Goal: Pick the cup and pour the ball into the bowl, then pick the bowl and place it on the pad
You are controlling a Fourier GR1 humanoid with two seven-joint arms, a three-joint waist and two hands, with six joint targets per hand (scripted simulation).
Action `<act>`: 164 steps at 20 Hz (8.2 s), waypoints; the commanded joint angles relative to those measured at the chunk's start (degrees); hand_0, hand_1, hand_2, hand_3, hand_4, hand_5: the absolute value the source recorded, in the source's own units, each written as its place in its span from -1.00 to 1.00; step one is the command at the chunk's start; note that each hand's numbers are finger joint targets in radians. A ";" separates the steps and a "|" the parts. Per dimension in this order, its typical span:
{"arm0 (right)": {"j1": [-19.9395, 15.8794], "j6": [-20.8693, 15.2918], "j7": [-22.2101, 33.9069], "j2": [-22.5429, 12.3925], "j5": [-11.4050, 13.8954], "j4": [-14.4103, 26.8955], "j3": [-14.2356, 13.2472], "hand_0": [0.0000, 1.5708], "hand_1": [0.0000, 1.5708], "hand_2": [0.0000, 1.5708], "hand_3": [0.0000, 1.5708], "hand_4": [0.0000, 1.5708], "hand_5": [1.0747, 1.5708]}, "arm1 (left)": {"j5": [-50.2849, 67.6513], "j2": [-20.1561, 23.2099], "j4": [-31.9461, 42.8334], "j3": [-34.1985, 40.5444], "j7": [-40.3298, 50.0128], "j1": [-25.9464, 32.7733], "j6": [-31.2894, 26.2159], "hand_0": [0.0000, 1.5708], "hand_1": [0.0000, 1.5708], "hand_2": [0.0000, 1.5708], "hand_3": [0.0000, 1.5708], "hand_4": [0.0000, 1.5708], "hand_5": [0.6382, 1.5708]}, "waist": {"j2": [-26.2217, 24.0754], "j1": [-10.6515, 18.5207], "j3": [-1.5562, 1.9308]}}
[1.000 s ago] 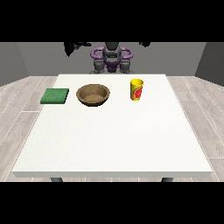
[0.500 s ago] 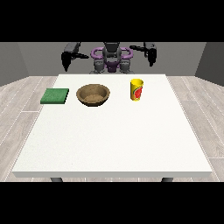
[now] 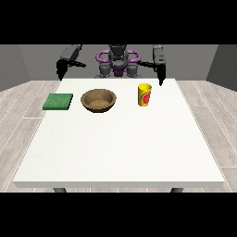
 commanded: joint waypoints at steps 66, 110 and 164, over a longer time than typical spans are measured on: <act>-12.24 8.86 -7.72 -15.53 -1.76 39.27 -10.11 -1.00 -1.00 -1.00 -0.82 -1.00 0.83 | -73.48 -8.53 26.03 -37.17 40.27 -26.23 27.04 -0.34 -0.34 1.00 1.00 0.07 1.00 | -10.40 3.07 0.01; -17.54 6.63 -8.32 -14.93 -6.10 44.67 -13.76 -1.00 -1.00 -1.00 -1.00 -0.48 0.94 | -62.05 -3.86 5.86 -20.28 28.19 -25.33 14.70 0.09 0.09 1.00 0.98 0.18 0.97 | -0.67 15.57 -0.20; -22.23 -8.66 -5.07 0.35 -3.29 54.19 -6.66 1.00 1.00 1.00 0.05 -0.17 1.00 | -17.97 -4.54 -1.00 -6.21 11.12 -16.62 3.89 -1.00 -1.00 -1.00 -1.00 -1.00 0.99 | 5.52 14.71 0.01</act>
